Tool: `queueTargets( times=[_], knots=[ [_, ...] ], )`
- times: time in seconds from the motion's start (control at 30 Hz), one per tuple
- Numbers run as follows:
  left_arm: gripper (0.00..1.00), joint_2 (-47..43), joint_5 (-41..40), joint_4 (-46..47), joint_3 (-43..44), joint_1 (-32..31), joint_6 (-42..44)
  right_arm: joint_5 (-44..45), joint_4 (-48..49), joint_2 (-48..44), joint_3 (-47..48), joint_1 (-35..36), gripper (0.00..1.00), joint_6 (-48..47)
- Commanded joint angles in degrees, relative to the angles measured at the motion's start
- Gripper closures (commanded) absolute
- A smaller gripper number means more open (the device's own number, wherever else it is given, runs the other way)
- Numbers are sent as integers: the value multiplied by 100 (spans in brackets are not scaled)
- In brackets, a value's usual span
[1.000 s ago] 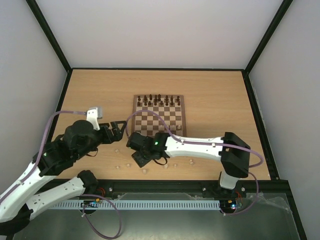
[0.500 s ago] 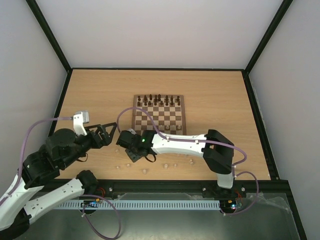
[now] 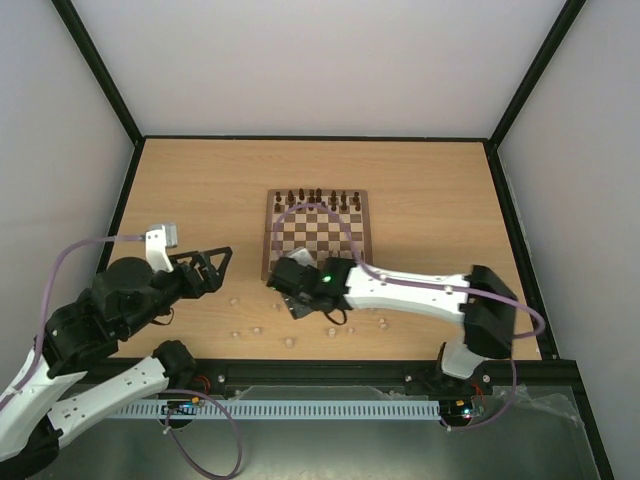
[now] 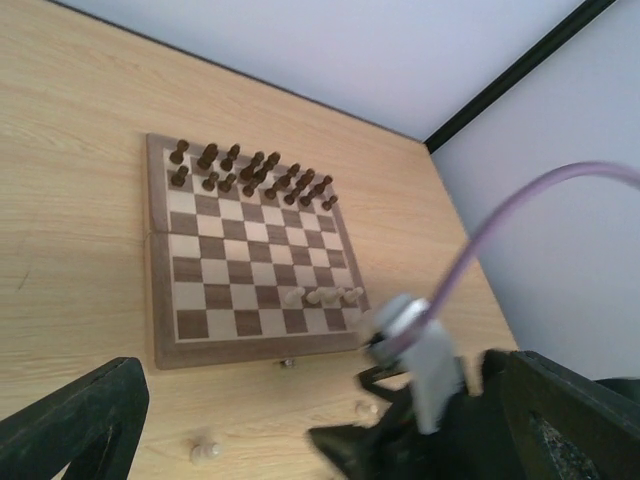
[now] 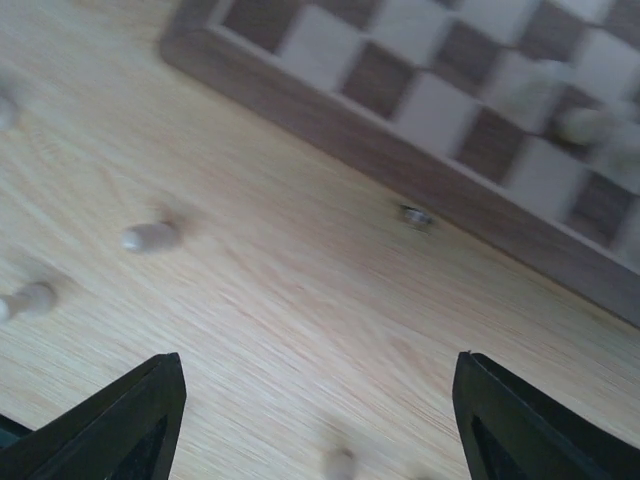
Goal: Set up the chess pieces on the board
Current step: Pick up the chess piece at the center of the board.
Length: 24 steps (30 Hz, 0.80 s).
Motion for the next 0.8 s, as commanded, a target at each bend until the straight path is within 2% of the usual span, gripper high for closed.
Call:
queueTargets(
  times=[0.0, 0.13, 0.27, 0.37, 0.5, 0.67, 0.77],
  knots=[
    [0, 400, 44, -253, -91, -28, 80, 416, -792, -1066, -671, -351, 26, 539],
    [1, 824, 248, -73, -398, -29, 147, 164, -797, -1996, -1439, -818, 34, 741],
    [0, 1146, 435, 332, -688, -26, 261, -166, -604, -2405, -2043, -1212, 40, 740],
    [0, 1379, 465, 492, -762, -26, 348, -453, -335, -2418, -2370, -1432, 42, 665],
    [1, 1540, 546, 700, -828, -26, 443, -707, 22, -2189, -2601, -1546, 51, 540],
    [1, 1574, 527, 817, -866, -29, 470, -808, 252, -1858, -2557, -1564, 55, 372],
    [0, 1533, 452, 816, -903, -31, 450, -889, 337, -1653, -2486, -1576, 62, 260]
  ],
)
